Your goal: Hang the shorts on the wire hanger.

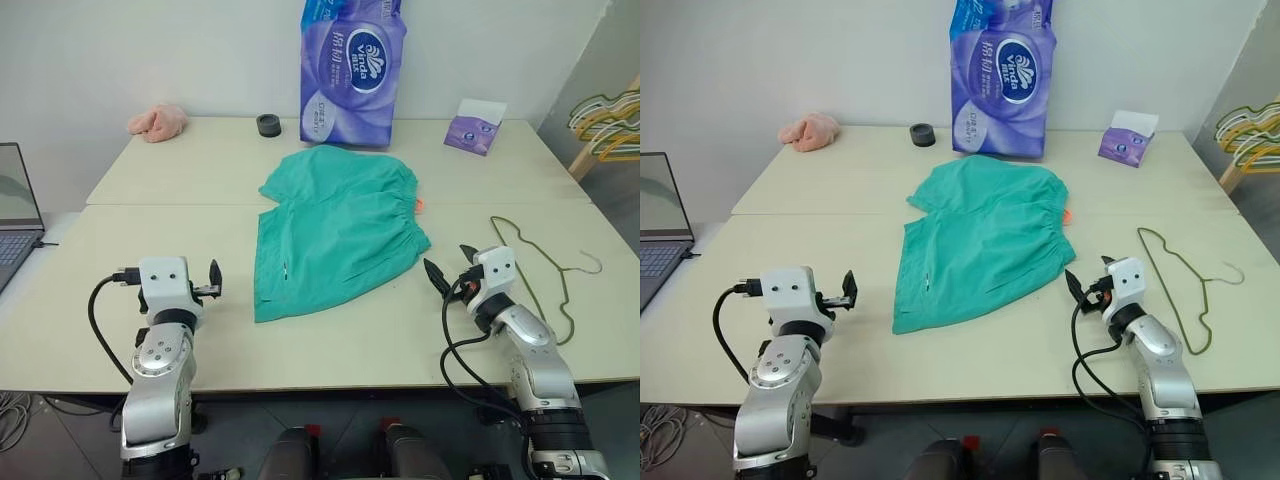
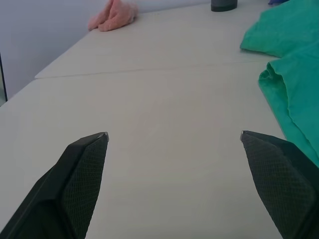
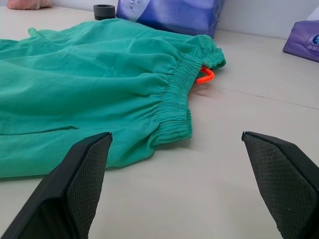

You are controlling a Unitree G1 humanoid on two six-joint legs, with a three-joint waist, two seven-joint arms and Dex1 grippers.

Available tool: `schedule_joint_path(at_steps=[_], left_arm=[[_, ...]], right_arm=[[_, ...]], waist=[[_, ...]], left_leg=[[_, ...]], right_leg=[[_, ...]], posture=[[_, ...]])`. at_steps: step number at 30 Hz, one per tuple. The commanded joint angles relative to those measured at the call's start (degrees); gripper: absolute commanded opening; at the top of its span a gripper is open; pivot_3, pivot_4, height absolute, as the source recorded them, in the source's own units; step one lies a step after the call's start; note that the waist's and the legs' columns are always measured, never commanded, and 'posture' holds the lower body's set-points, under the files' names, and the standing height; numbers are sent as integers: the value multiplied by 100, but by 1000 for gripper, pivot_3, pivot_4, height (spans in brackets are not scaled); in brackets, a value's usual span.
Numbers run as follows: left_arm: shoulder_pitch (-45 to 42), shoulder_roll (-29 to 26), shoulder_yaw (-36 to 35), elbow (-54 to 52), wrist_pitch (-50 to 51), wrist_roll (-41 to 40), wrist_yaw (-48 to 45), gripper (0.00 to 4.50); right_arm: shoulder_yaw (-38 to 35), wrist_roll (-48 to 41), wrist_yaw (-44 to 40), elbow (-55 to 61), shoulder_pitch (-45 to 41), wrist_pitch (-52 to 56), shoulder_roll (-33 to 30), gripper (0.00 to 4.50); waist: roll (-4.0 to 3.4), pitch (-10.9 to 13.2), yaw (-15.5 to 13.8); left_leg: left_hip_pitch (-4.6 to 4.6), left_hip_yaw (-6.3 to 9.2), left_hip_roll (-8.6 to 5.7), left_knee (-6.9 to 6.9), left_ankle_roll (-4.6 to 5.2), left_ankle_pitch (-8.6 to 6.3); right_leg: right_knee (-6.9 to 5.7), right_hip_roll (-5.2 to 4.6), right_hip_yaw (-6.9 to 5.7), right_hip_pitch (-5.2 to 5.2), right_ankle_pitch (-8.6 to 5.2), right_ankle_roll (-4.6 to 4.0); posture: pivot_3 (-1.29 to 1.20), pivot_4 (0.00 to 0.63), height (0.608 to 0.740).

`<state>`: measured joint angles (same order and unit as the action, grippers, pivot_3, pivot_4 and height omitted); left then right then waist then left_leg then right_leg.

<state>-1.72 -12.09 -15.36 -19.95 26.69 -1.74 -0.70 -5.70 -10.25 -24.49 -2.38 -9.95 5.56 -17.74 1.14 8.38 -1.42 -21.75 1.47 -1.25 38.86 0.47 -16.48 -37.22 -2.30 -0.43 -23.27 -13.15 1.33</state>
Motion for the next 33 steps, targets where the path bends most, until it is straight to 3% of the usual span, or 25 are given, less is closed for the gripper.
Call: schedule_joint_path(at_steps=[1,33], left_arm=[[-54,-14,-32,-109,-219,-20,12,4500],[-9,-48,22,-216,-198,-162,-183,4500]], right_arm=[[-127,-61,50,174,-77,-42,-57,4454],[-65,-107,-80,145,-115,-50,-114,4454]], waist=[[0,0,0],[0,-1,0]], left_leg=[[0,-1,0,0,0,0],[0,-2,0,0,0,1]], right_leg=[[0,0,0,0,0,0],[0,3,-1,0,0,-1]], posture=[[67,104,740],[52,100,740]])
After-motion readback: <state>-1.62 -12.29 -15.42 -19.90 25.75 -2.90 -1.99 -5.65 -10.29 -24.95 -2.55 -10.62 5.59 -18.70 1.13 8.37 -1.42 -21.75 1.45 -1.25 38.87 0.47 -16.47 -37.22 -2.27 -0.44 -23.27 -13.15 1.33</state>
